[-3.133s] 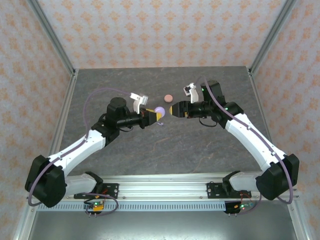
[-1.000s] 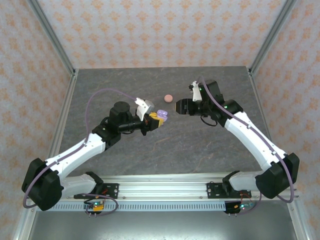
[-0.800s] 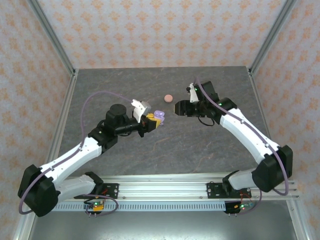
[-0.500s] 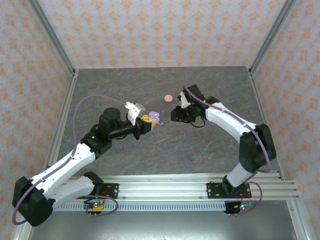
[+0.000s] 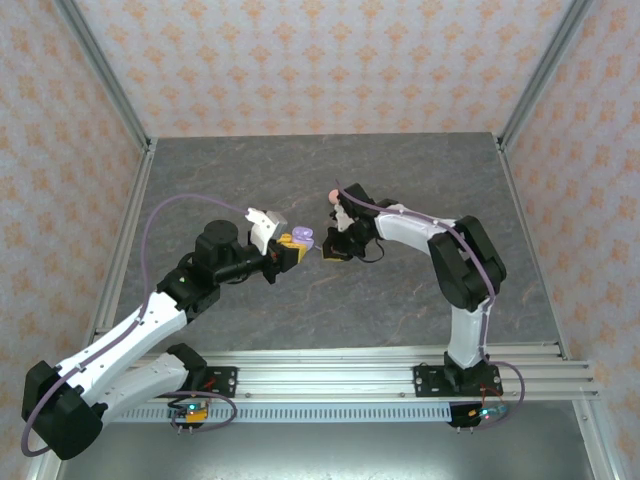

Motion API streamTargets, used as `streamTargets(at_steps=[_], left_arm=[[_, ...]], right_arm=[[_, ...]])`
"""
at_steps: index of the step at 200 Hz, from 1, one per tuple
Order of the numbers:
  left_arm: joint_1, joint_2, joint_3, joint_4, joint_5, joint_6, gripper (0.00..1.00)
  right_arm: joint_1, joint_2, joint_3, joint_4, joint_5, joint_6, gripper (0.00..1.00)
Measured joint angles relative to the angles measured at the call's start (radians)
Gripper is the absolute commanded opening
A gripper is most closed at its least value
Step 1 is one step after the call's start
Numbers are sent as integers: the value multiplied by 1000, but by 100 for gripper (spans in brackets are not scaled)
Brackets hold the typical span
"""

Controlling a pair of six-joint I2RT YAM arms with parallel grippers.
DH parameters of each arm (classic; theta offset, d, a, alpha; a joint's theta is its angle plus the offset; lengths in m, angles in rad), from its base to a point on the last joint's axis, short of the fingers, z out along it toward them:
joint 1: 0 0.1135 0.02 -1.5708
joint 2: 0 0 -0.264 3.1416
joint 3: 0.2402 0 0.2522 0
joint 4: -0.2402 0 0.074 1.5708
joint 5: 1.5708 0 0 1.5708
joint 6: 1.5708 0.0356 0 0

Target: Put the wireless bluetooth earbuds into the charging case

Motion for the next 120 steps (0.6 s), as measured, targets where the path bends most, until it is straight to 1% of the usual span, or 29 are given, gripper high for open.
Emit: streamTargets(at_steps=[63, 120], left_arm=[[0, 0, -1, -1, -3, 0, 15], [0, 1, -2, -1, -18, 0, 14]], right_arm=[[0, 98, 74, 0, -9, 1, 8], [0, 131, 132, -38, 59, 0, 7]])
